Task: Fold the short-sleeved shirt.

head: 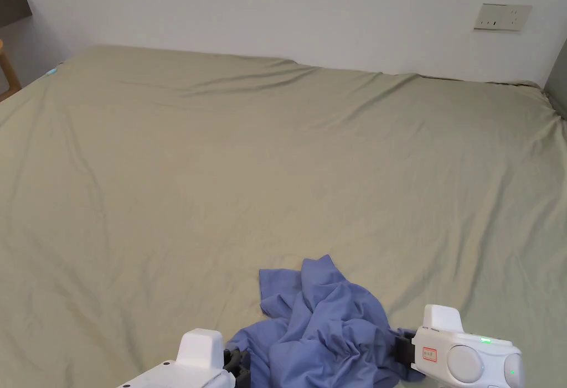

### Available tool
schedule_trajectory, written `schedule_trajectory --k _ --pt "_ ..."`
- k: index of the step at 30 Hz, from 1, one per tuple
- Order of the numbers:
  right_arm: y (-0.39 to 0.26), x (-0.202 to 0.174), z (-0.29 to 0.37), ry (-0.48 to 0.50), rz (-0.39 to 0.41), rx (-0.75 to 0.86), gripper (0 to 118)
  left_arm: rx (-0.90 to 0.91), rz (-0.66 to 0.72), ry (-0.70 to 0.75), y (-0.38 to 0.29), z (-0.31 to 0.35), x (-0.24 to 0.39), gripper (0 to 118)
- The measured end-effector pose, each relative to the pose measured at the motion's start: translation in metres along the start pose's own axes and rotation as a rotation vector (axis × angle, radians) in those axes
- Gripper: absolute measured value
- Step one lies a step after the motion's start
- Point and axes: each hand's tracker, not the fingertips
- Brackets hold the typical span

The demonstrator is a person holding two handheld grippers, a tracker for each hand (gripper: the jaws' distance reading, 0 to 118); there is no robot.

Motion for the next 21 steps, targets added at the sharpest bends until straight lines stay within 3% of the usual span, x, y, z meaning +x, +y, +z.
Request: schedule_trajectory --k 9,21 --pt "0.046 -0.002 0.101 -0.089 0.121 0.276 9 0.108 0.021 -0.041 0.051 0.022 -0.003 4" --pt "0.194 0.027 0.274 -0.257 0.187 0.696 9 0.458 -0.118 0.145 0.285 0.077 -0.017 4"
